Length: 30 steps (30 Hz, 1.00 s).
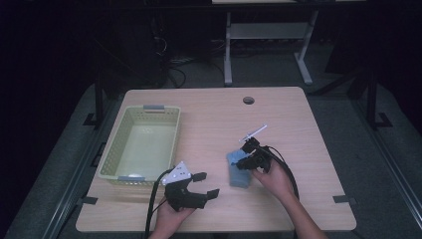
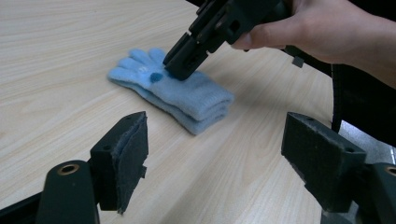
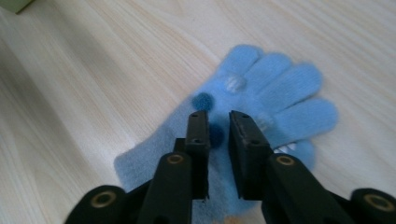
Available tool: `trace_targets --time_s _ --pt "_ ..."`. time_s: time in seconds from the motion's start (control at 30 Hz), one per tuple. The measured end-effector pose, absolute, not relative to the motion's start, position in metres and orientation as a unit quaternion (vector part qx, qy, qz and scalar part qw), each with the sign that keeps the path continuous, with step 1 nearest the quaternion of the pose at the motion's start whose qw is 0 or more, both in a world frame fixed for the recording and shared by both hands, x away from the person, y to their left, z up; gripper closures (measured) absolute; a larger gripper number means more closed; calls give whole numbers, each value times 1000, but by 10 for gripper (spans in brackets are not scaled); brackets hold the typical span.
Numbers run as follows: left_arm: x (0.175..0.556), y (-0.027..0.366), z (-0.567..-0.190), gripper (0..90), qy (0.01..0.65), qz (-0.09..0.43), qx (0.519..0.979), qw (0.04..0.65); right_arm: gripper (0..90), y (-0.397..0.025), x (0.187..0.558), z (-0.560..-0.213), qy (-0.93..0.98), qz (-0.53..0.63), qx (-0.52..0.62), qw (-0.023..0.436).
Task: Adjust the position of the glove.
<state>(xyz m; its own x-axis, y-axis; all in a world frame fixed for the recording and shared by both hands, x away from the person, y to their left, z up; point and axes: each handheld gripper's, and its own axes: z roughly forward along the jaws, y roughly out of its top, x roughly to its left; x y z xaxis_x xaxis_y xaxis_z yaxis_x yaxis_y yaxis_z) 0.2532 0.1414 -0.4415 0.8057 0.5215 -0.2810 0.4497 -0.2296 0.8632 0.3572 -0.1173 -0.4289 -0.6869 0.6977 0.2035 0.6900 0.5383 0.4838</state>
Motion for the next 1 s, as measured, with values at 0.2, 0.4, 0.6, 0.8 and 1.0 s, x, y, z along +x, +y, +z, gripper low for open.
trace_targets --time_s 0.2,0.4,0.6,0.8,1.0 --pt "254 140 -442 260 317 29 783 534 822 -112 360 -441 879 267 395 1" --pt "256 139 -442 302 322 23 787 526 719 -115 356 -435 872 287 397 -2" --pt "262 133 -441 327 343 -8 780 524 593 -128 349 -422 854 320 409 -7" --pt "269 125 -439 337 355 -18 777 519 525 -143 343 -418 836 342 429 -8" --pt "285 113 -445 339 378 -64 771 509 452 -168 335 -426 797 381 469 -21"
